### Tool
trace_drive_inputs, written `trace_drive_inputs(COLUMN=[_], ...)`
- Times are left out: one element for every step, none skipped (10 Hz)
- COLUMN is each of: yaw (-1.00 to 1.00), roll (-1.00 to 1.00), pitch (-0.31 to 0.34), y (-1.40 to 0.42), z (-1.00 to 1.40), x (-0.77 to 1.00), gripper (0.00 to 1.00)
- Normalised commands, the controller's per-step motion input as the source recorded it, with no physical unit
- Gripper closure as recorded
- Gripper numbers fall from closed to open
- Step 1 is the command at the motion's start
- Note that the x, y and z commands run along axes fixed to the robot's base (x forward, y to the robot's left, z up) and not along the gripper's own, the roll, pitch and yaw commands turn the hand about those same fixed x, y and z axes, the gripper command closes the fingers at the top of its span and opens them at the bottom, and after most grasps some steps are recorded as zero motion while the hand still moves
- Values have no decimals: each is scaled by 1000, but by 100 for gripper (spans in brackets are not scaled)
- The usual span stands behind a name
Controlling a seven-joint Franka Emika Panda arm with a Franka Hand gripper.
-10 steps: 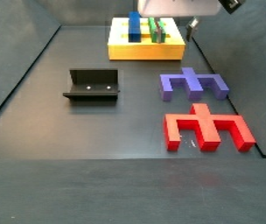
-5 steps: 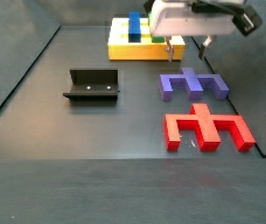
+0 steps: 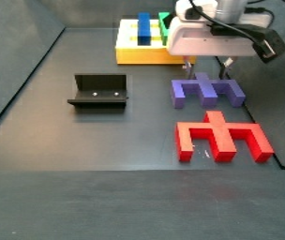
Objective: Pick up the purple object. Move up. Place the purple object on the fixture. Regrasp the purple object. Move to above the board. Insert the purple object.
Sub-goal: Pick up the purple object.
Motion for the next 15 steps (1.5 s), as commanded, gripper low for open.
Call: trace_drive_inputs(yaw=[54,154,120,34,66,0,0,0,0,0,0,0,0,0,0], roll=[0,30,71,109,123,70,24,0,0,0,0,0,0,0,0], pitch=[-57,-74,-56,0,0,0,0,0,0,0,0,0,0,0,0], y=[17,0,-3,66,83,0,0,0,0,0,0,0,0,0,0], z=[-20,-91,-206,-243,-231,-160,-74,0,0,0,0,0,0,0,0], x=[0,71,57,0,0,0,0,0,0,0,0,0,0,0,0], gripper=[0,0,0,0,0,0,0,0,100,100,100,100,100,100,100])
